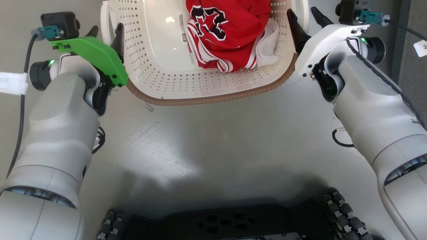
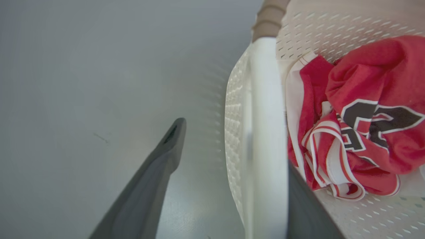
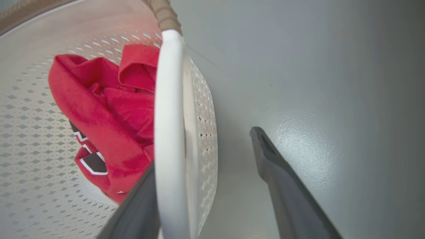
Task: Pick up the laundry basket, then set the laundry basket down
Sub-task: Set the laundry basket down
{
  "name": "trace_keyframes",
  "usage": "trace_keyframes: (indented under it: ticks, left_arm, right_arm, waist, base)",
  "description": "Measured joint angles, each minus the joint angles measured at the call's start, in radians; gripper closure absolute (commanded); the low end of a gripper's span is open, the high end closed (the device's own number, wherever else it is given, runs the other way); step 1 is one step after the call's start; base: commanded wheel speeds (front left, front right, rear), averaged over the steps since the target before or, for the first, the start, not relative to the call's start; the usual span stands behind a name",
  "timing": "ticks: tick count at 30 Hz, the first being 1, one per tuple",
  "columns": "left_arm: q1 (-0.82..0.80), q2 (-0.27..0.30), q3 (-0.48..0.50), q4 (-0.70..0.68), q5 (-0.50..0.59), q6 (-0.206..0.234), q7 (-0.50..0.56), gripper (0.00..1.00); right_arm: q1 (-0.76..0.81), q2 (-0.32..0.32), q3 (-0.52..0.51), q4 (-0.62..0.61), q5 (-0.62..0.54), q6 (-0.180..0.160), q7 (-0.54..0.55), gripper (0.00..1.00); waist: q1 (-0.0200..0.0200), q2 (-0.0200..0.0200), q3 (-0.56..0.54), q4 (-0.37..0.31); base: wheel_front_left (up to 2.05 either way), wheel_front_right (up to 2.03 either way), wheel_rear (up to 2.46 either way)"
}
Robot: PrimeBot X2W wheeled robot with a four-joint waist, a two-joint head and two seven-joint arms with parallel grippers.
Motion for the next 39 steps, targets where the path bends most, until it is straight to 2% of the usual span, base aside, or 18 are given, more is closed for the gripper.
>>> trace_keyframes:
  ticks: [8, 21, 31, 39]
  left_arm:
    - [0.002, 0.000, 0.000, -0.002, -0.011, 0.000, -0.029, 0.00]
    - [0.061, 0.012, 0.001, -0.034, -0.016, 0.000, -0.098, 0.00]
    - [0.111, 0.041, 0.001, -0.073, 0.004, 0.000, -0.102, 0.00]
    - [0.145, 0.100, 0.070, -0.212, 0.044, 0.002, -0.102, 0.00]
  right_arm:
    - [0.001, -0.003, -0.008, -0.004, -0.001, 0.000, -0.001, 0.00]
    - [0.048, -0.031, -0.055, -0.111, -0.022, 0.000, -0.003, 0.00]
    - [0.123, -0.050, -0.085, -0.204, -0.075, -0.007, -0.003, 0.00]
    - [0.190, -0.050, -0.120, -0.276, -0.112, -0.027, -0.003, 0.00]
  waist:
    - [0.0000, 0.0000, -0.030, 0.007]
    - [0.0000, 0.0000, -0.124, 0.008]
    - [0.0000, 0.0000, -0.234, 0.002]
    - [0.0000, 0.0000, -0.331, -0.007]
  base:
    - [0.00, 0.00, 0.00]
    - [0.00, 0.00, 0.00]
    - [0.00, 0.00, 0.00]
    - [0.00, 0.00, 0.00]
